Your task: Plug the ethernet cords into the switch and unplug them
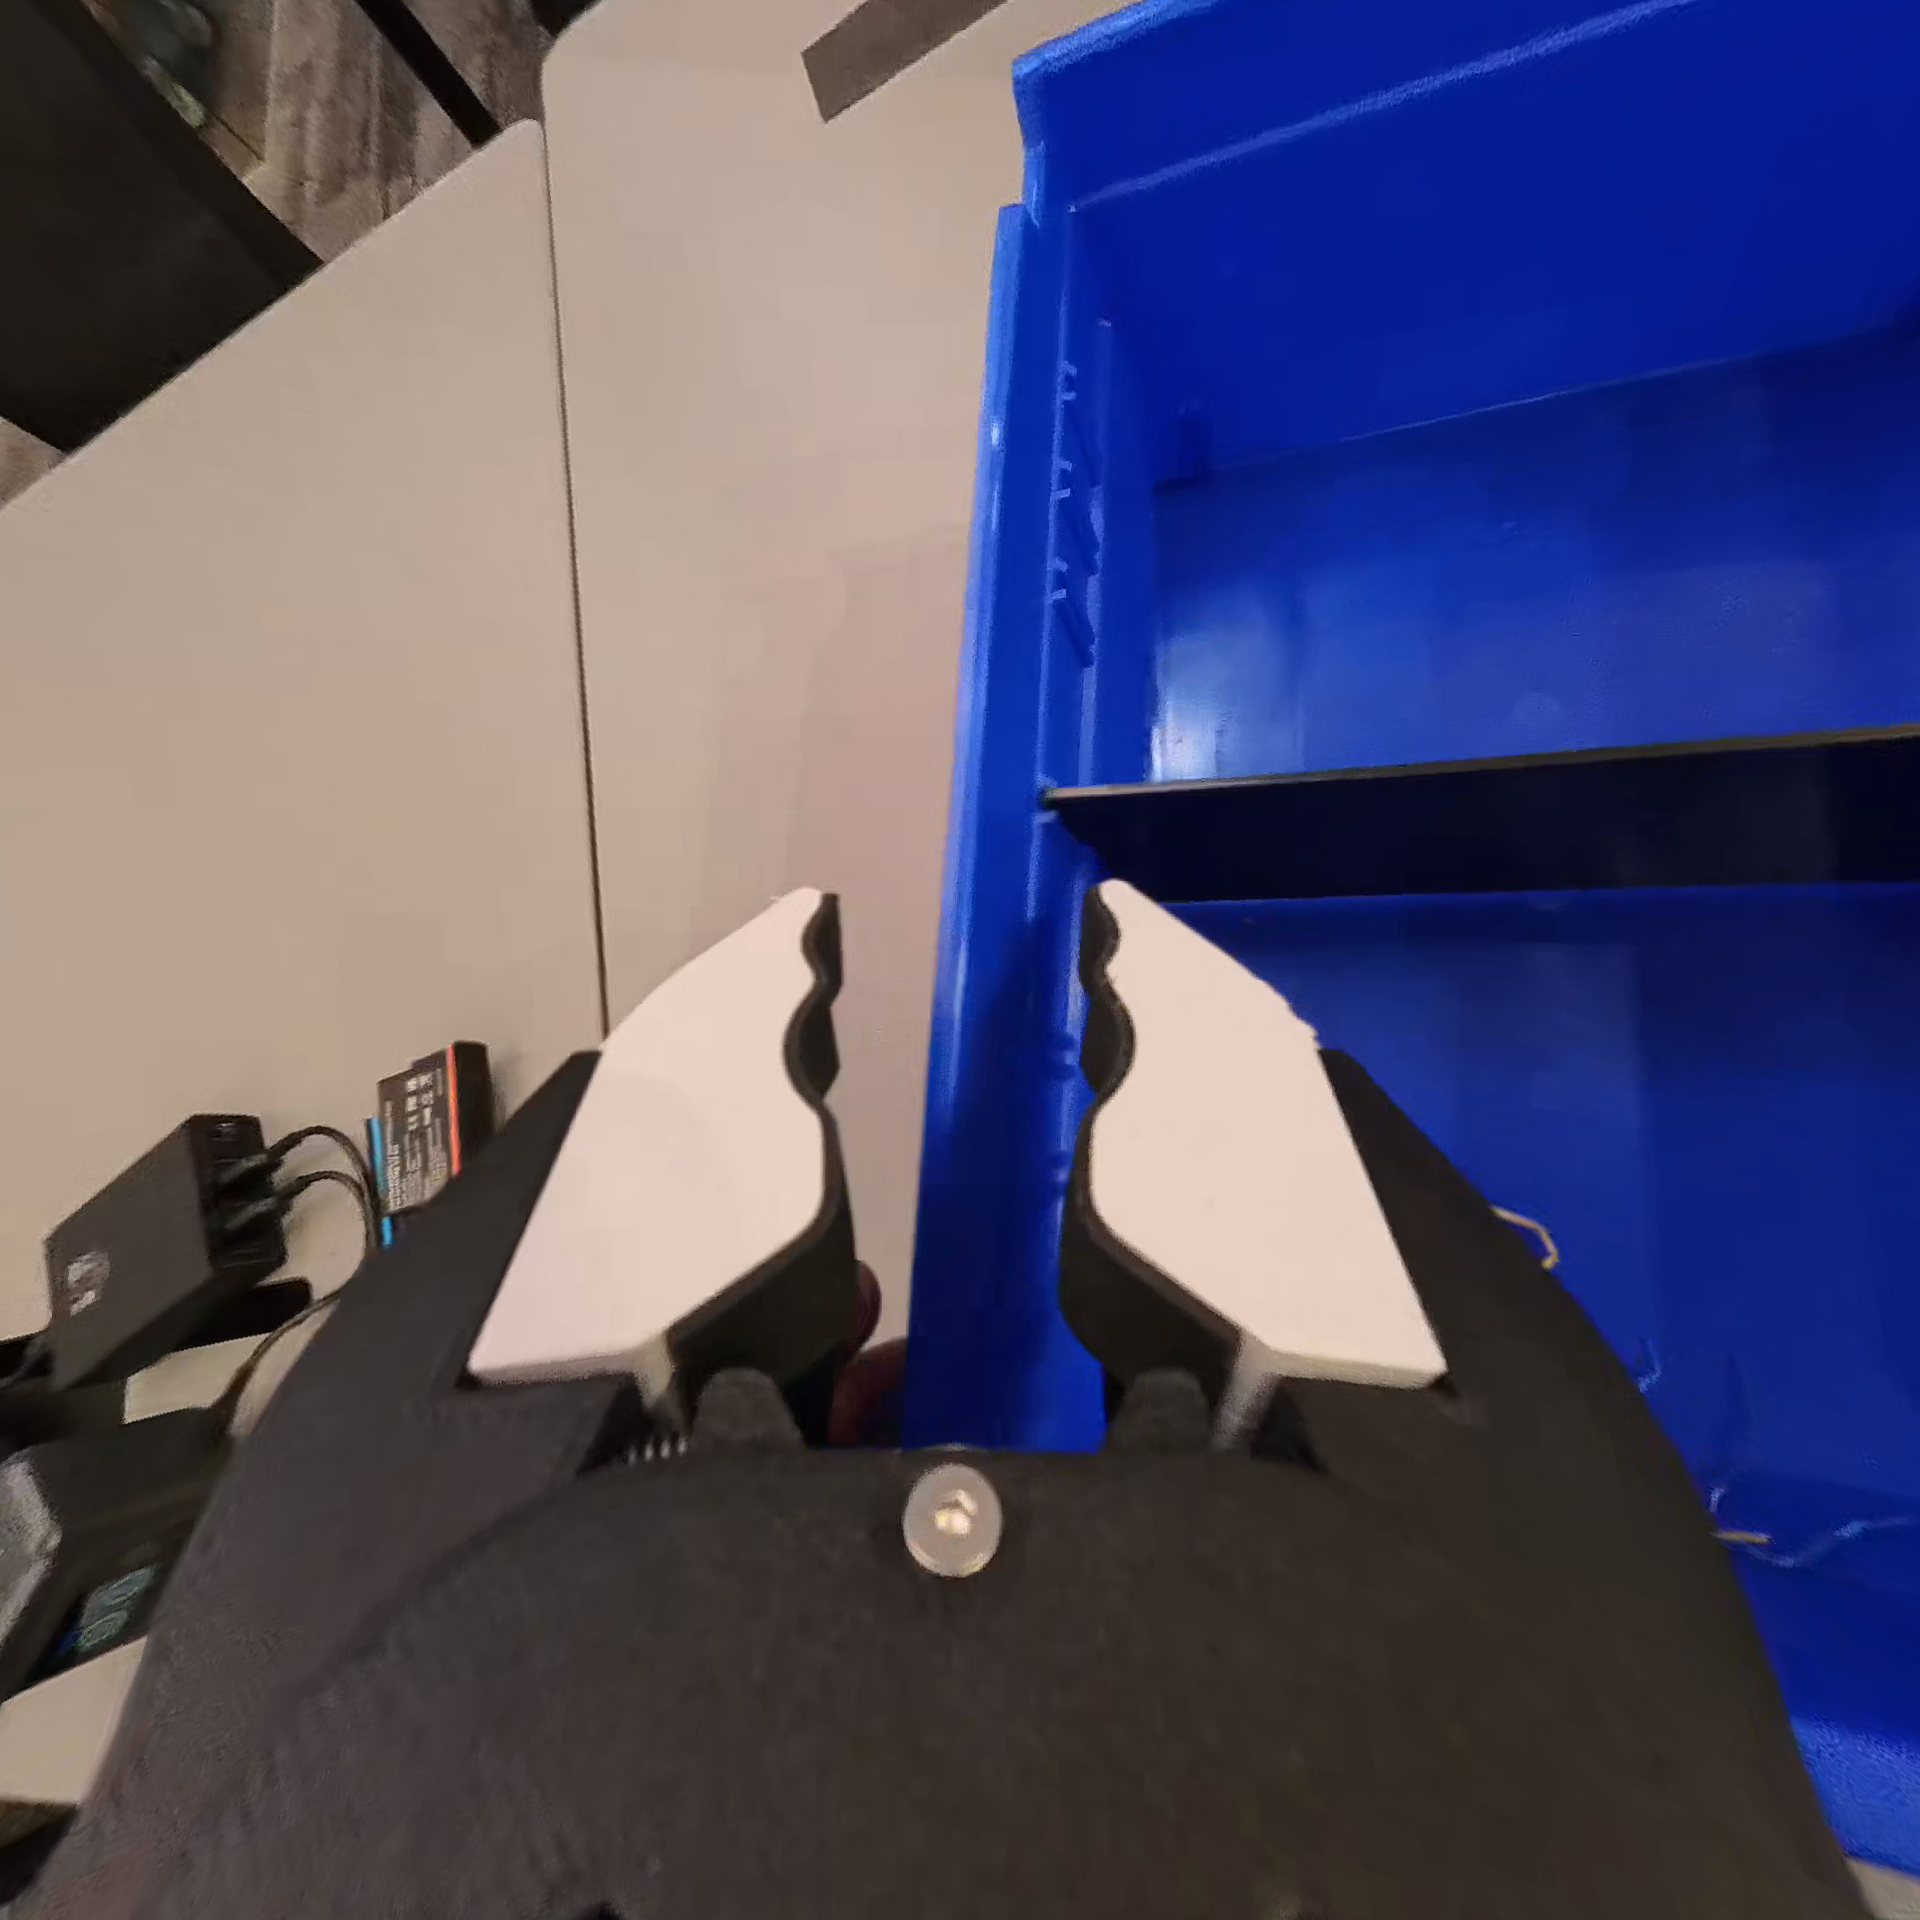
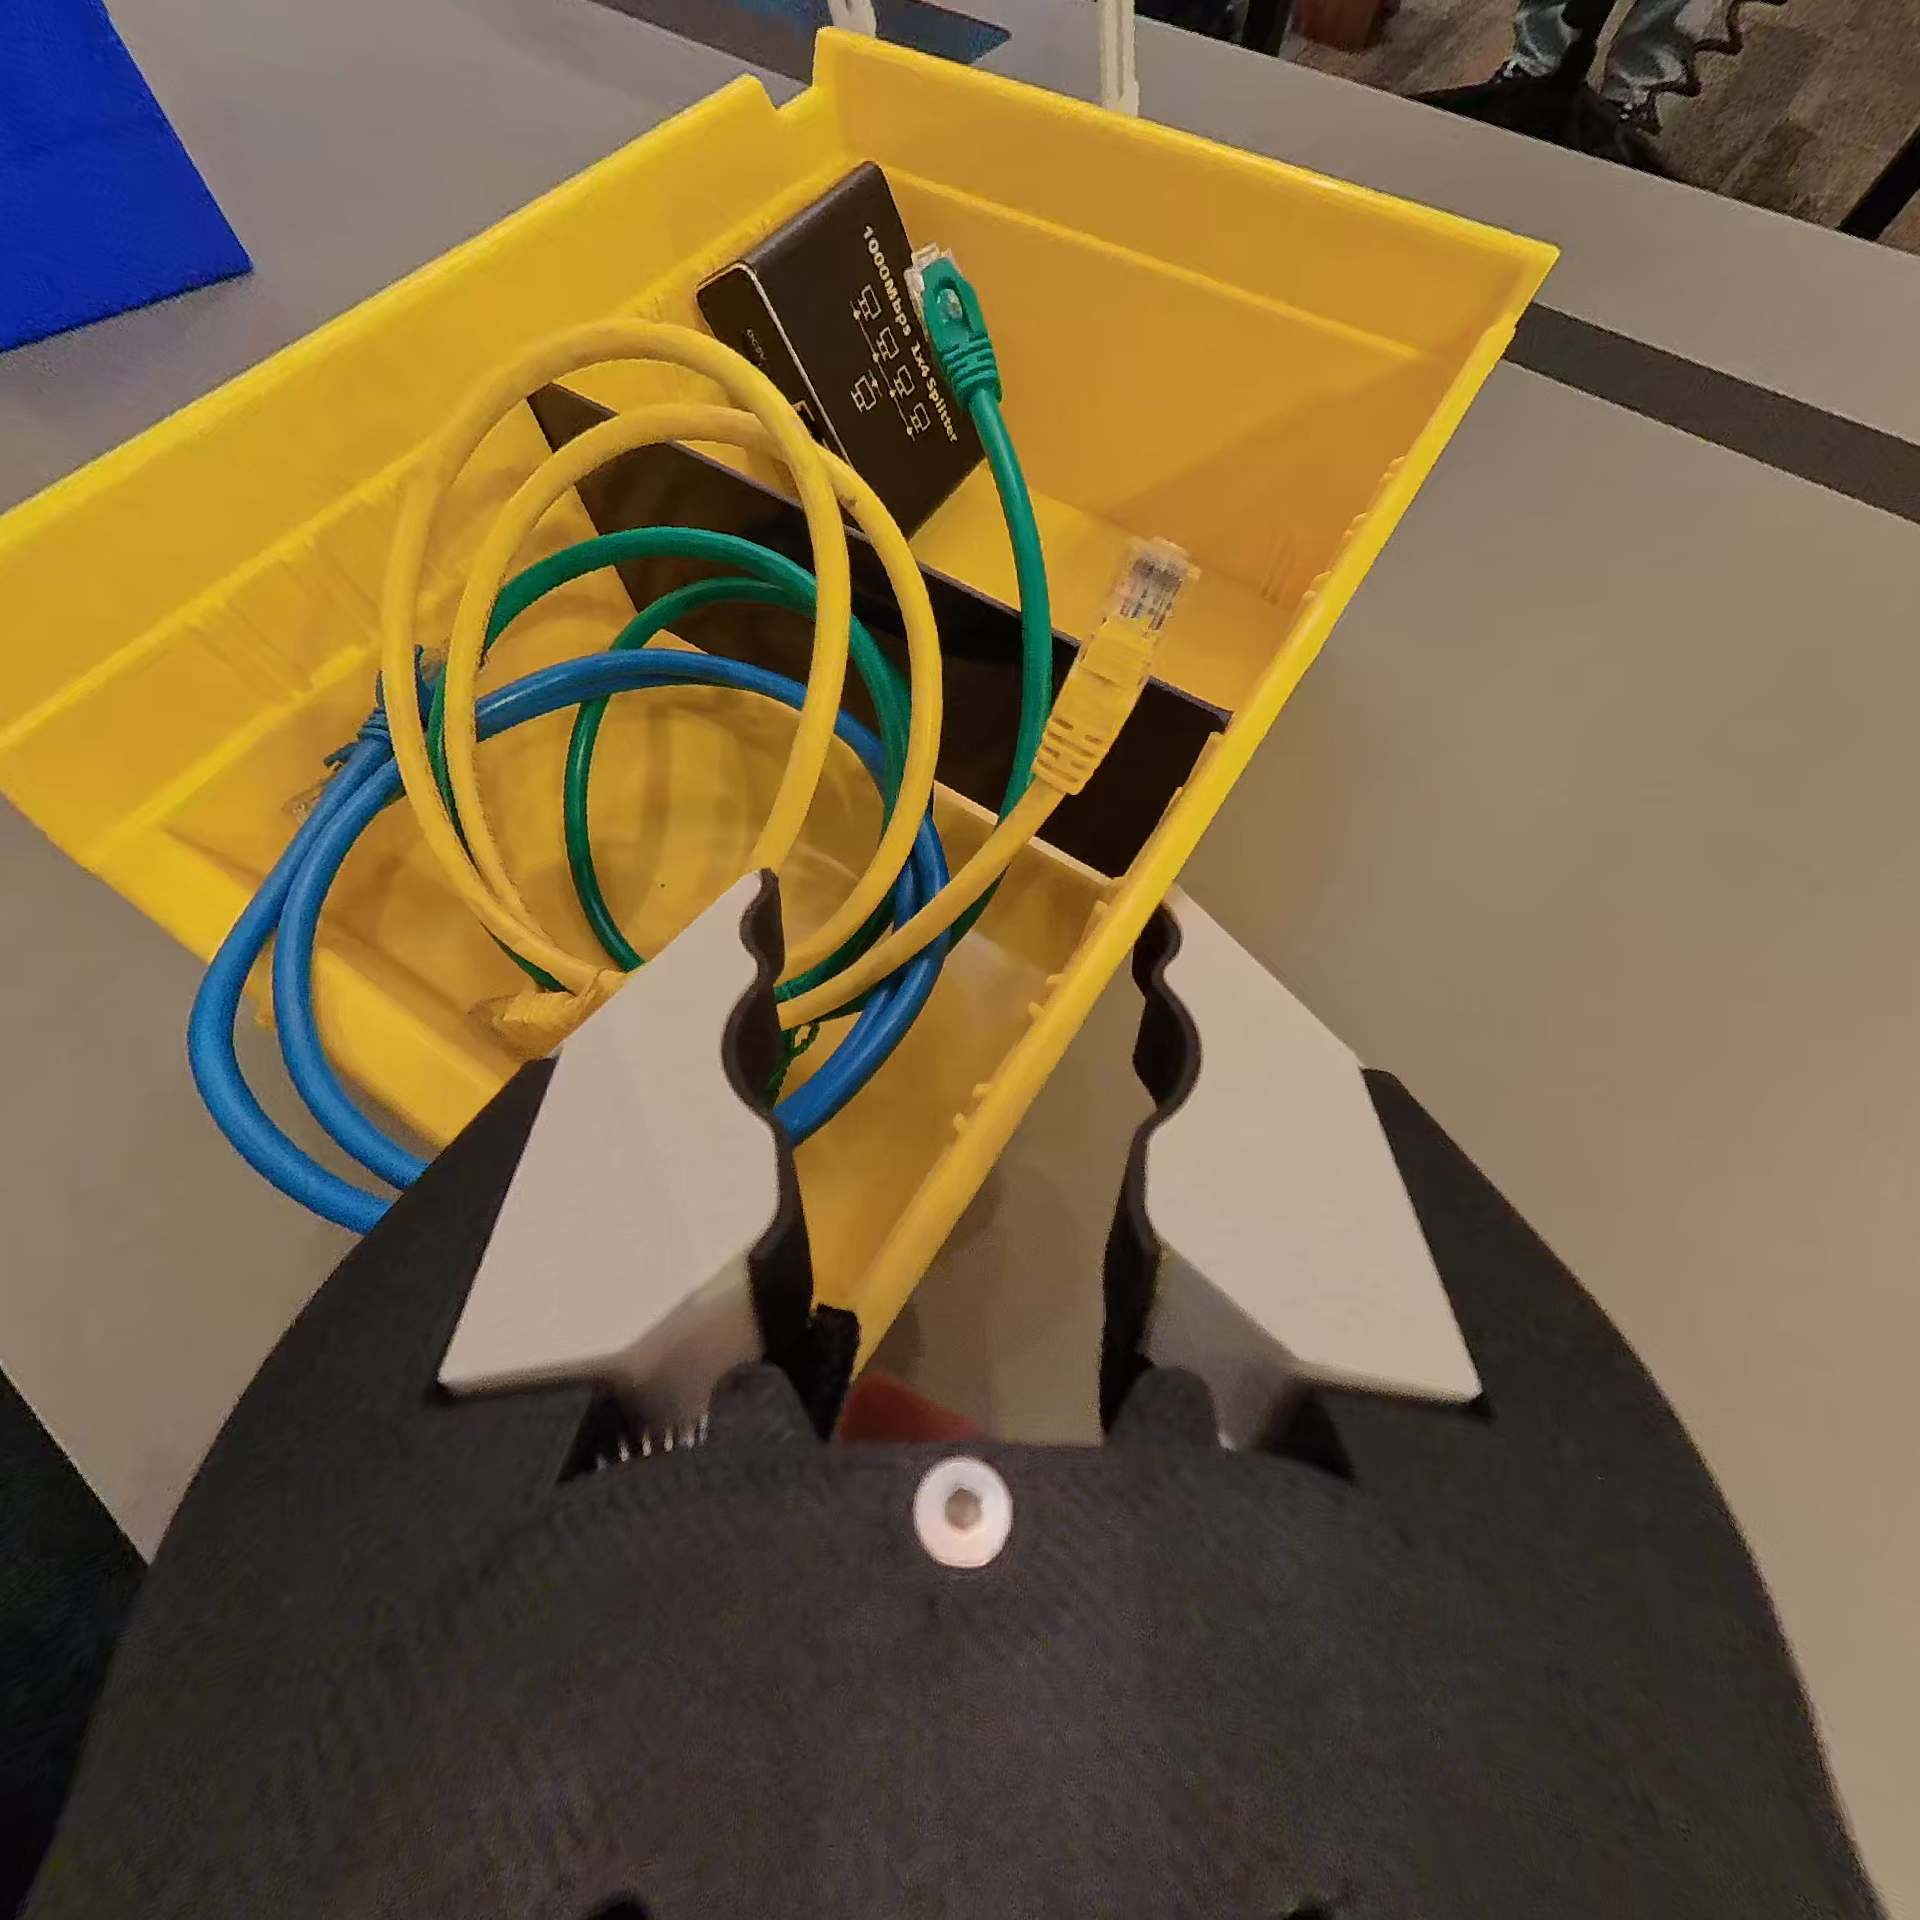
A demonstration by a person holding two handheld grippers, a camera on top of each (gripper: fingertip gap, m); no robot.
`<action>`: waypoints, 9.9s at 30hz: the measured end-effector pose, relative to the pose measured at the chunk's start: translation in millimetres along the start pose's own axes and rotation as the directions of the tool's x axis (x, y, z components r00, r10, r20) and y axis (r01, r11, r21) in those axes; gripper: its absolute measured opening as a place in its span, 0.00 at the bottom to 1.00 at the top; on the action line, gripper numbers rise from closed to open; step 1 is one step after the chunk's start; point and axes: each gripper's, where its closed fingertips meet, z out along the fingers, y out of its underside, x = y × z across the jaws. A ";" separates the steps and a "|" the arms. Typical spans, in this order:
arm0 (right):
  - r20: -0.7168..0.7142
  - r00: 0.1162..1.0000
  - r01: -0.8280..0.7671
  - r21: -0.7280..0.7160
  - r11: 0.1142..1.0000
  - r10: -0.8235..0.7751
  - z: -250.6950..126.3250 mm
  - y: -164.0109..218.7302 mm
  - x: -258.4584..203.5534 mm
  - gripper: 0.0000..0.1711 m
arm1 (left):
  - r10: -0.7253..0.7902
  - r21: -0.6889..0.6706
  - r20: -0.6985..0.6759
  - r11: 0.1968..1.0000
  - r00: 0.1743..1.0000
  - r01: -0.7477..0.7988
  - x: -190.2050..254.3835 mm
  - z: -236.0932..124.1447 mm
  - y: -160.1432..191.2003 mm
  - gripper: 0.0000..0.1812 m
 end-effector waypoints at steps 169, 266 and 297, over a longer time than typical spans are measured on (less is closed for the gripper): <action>-0.207 0.927 -0.266 0.229 0.937 0.313 -99.2 69.1 80.6 0.39 | 0.000 0.106 -0.867 0.977 0.499 0.186 652.8 -107.7 -216.7 0.36; 0.179 0.926 0.283 0.256 0.924 -0.333 21.3 -70.3 -176.2 0.18 | 0.875 -0.097 -0.446 0.160 0.187 -0.982 40.9 116.7 -113.5 0.38; 0.146 0.937 0.255 0.333 0.908 -0.317 -9.0 -73.2 -169.0 0.18 | 0.986 0.413 -0.165 0.077 0.009 -0.908 236.4 -33.3 -282.3 0.37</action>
